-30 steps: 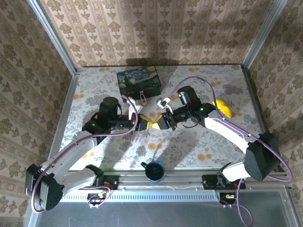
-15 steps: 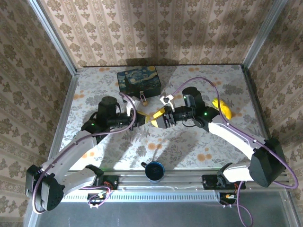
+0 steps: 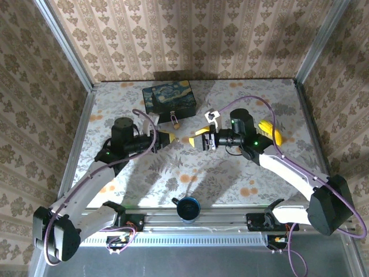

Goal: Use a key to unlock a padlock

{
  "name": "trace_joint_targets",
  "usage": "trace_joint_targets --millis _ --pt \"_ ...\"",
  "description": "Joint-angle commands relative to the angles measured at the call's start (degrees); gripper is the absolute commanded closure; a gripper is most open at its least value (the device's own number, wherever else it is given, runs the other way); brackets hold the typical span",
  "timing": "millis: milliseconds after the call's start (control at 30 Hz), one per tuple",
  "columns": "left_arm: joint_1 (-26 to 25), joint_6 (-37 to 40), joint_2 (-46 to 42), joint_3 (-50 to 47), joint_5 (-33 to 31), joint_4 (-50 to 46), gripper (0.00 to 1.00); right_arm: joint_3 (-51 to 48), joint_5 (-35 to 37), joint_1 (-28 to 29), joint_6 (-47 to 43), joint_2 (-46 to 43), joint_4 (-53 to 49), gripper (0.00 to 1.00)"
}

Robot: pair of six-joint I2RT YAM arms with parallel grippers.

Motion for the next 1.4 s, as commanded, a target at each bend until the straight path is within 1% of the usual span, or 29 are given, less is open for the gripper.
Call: trace_joint_targets --millis 0,100,267,400,567,600,667,700,1000,1367 --pt "1.32 -5.35 -2.12 -0.69 -0.70 3.93 1.00 -2.07 1.44 -0.16 8.36 -0.65 8.87 0.33" --pt "1.52 -8.02 -2.84 -1.12 -1.00 5.34 1.00 -3.98 1.71 0.81 12.32 0.85 15.65 0.36" --pt "1.77 -13.14 -3.45 -2.70 -1.11 8.88 1.00 -5.45 5.54 3.27 14.67 3.42 22.52 0.37" --pt "1.77 -16.87 -4.33 -4.93 -2.46 12.46 1.00 -6.16 8.16 5.39 16.92 5.21 27.42 0.39" --pt "1.94 -18.15 -4.60 -5.53 -3.45 13.91 1.00 -7.26 11.76 6.34 21.92 6.96 32.73 0.43" --pt "1.90 -18.33 -4.52 -5.50 -3.40 14.28 1.00 -7.49 11.98 6.43 23.03 8.63 33.89 0.43" --pt "1.87 -18.87 -4.52 -5.78 -3.39 14.85 1.00 -7.55 12.55 6.59 24.28 9.04 34.50 0.44" --pt "1.87 -19.22 -4.52 -5.95 -5.24 15.39 1.00 -7.50 12.94 6.80 24.55 9.05 34.38 0.44" --pt "1.94 -20.55 -4.09 -6.75 -5.84 17.28 1.00 -7.54 16.38 8.45 24.38 7.82 31.99 0.44" --pt "2.11 -21.95 -4.05 -7.20 -6.48 18.55 1.00 -8.82 16.64 9.89 26.77 9.43 37.49 0.44"
